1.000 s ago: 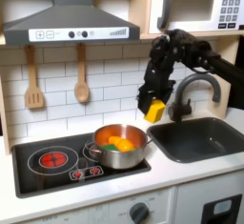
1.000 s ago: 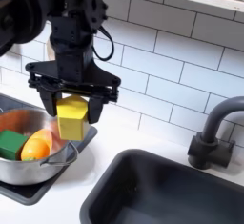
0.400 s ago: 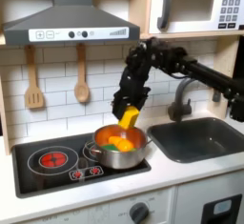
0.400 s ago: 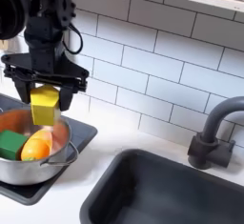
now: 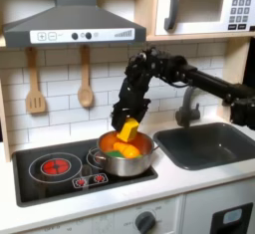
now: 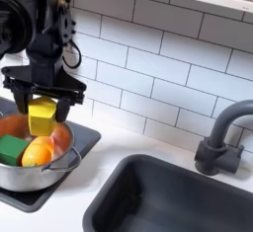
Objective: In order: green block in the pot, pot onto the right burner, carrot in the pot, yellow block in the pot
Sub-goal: 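Take the yellow block out of the sink and put it in the pot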
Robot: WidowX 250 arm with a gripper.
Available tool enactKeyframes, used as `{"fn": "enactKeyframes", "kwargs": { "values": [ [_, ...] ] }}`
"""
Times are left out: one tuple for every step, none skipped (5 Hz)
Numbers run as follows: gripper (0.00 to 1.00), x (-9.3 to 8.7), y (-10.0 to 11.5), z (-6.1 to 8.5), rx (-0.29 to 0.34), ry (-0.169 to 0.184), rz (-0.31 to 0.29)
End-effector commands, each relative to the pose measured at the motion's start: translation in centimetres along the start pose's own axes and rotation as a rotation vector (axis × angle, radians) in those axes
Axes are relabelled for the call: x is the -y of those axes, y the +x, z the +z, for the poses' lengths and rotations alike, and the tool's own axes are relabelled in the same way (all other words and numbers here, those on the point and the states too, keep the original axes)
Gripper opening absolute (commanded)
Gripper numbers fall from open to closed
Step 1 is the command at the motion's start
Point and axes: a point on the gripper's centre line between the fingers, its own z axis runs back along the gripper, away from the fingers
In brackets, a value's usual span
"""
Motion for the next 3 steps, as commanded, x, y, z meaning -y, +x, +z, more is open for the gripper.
{"fn": "enactKeyframes", "kwargs": {
  "values": [
    [1.00,-0.10,-0.21,0.30,0.005,0.000,-0.022],
    [1.00,-0.23,0.02,0.51,0.026,0.007,-0.025],
    [1.00,-0.17,0.12,0.15,0.016,0.006,-0.024]
  ]
}}
